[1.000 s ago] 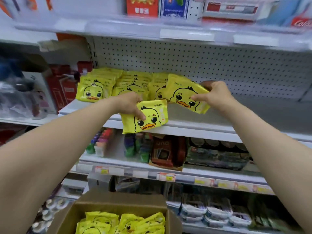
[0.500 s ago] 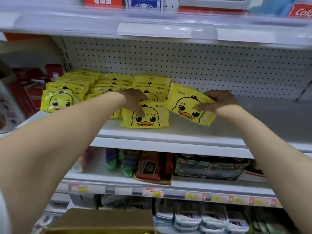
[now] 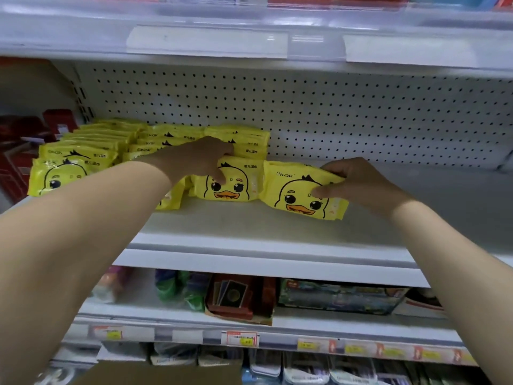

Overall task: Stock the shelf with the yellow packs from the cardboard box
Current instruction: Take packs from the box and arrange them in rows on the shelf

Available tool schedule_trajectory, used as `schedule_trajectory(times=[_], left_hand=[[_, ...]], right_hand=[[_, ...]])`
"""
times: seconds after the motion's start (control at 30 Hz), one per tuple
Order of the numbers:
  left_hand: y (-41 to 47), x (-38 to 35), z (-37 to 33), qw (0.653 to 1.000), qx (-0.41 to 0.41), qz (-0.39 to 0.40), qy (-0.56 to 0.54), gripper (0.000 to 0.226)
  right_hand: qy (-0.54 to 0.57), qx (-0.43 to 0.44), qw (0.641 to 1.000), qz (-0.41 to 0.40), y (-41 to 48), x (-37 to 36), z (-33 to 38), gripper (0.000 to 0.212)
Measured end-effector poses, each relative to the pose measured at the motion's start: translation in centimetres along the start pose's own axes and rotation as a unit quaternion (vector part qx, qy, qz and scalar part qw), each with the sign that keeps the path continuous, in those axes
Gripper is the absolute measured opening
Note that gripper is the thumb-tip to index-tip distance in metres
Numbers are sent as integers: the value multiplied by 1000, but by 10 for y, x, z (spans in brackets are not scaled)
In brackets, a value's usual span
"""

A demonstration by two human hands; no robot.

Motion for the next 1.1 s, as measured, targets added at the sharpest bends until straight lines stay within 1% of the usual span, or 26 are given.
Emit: schedule_trajectory(times=[0.03, 0.1, 0.13, 0.17, 0.2, 0.23, 0.27, 0.33, 0.4, 0.5, 0.6, 0.67, 0.73, 0.8, 0.87, 0.93, 1.0, 1.1], left_hand=[[16, -9, 9, 1000, 0, -6, -2, 74], [45, -21, 23, 1000, -26, -15, -8, 83], [51, -20, 23, 999, -31, -31, -10, 86], [39, -9, 11, 998, -27, -61, -9, 85], [9, 12, -11, 994, -24, -104, -1, 81], [-32, 37, -43, 990, -44, -132, -13, 73], [-69, 57, -75, 986, -82, -136, -48, 61], [-100, 71, -110, 975, -147, -106, -126, 40], [-112, 73, -128, 967, -189, -64, -159, 30], [-103, 67, -133, 956, -190, -29, -221, 25], [-99, 57, -145, 950, -191, 8, -245, 31], [-93, 45, -154, 950, -190, 13, -249, 34], [-88, 37, -158, 948, -190, 2, -257, 30], [-85, 33, -160, 946, -196, -11, -258, 26], [-83, 31, -158, 944, -198, -22, -264, 22], [-81, 29, -157, 943, -190, -23, -273, 21], [-79, 27, -156, 943, -184, -21, -276, 20], [-73, 27, -157, 945, -177, -21, -275, 10]], right_hand=[[-1, 1, 1000, 0, 2, 1, -2, 22], [6, 3, 1000, 0, 7, 3, -6, 22], [12, 2, 1000, -1, 9, 4, -8, 23], [16, 1, 1000, -2, 11, 5, -11, 24], [19, -1, 1000, -2, 13, 6, -13, 25], [22, -3, 1000, -2, 16, 7, -15, 25], [24, -4, 1000, -2, 18, 8, -16, 26], [18, -4, 1000, -2, 23, 11, -20, 26], [19, -9, 1000, -9, 26, 18, -25, 26], [52, -16, 998, -24, 28, 28, -34, 25], [55, -14, 998, -31, 35, 32, -41, 26], [40, -7, 999, -31, 41, 28, -44, 28], [34, 12, 999, -23, 44, 24, -48, 35], [46, 31, 998, -22, 44, 22, -52, 46], [63, 45, 997, -32, 45, 26, -54, 50], [78, 69, 994, -37, 47, 28, -54, 43], [73, 86, 993, -39, 50, 27, -54, 28], [43, 69, 995, -55, 55, 25, -57, 9]])
Point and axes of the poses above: each hand's wrist, its own y-axis towards the middle knuckle, its own x-axis out of the back of the hand, z = x × y, the point moved 3 cm from there along y, towards the middle knuckle, and after that the axes turned 9 degrees about x, right-handed, at the moved point
